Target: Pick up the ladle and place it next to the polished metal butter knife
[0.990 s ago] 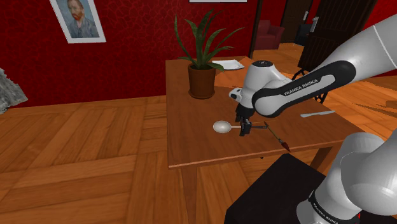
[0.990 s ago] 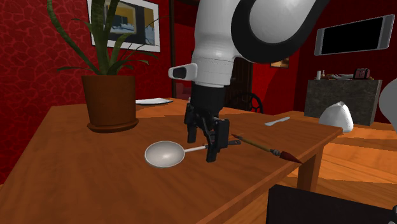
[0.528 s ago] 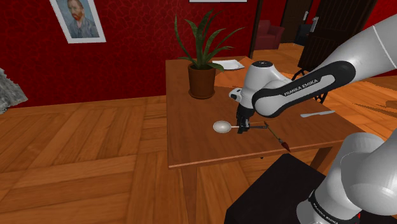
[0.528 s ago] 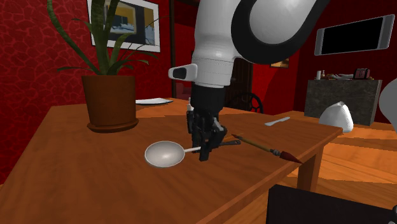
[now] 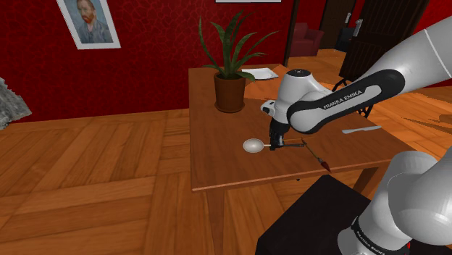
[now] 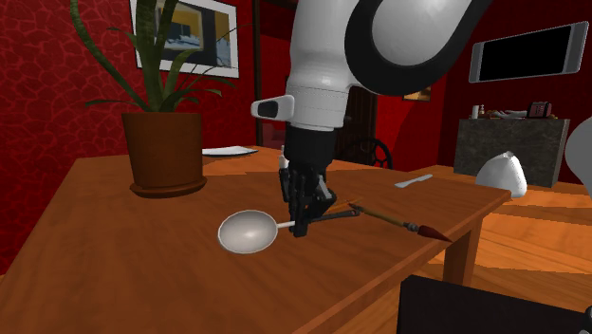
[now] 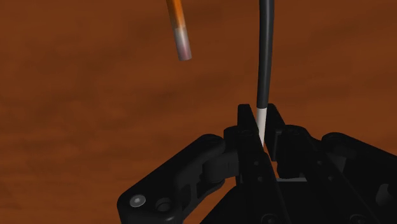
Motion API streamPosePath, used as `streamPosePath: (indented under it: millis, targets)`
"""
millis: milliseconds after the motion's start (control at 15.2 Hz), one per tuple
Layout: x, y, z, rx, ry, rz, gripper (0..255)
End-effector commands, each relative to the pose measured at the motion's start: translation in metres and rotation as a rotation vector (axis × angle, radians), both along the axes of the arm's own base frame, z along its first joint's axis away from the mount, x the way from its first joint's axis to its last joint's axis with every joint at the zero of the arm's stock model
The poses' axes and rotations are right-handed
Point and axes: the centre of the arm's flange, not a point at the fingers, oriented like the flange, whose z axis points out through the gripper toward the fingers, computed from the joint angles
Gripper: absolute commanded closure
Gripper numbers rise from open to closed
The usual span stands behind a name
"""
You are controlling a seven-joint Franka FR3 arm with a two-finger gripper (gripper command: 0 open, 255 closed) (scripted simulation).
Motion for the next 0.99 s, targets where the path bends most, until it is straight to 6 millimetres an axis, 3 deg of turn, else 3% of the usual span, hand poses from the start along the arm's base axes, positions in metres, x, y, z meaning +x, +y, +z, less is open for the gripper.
streamPosePath:
  millis: [0,924]
  targets:
    - [0.000,0.000,0.005,0.000,0.000,0.000,255]
    - [0.000,0.000,0.079,0.000,0.000,0.000,255]
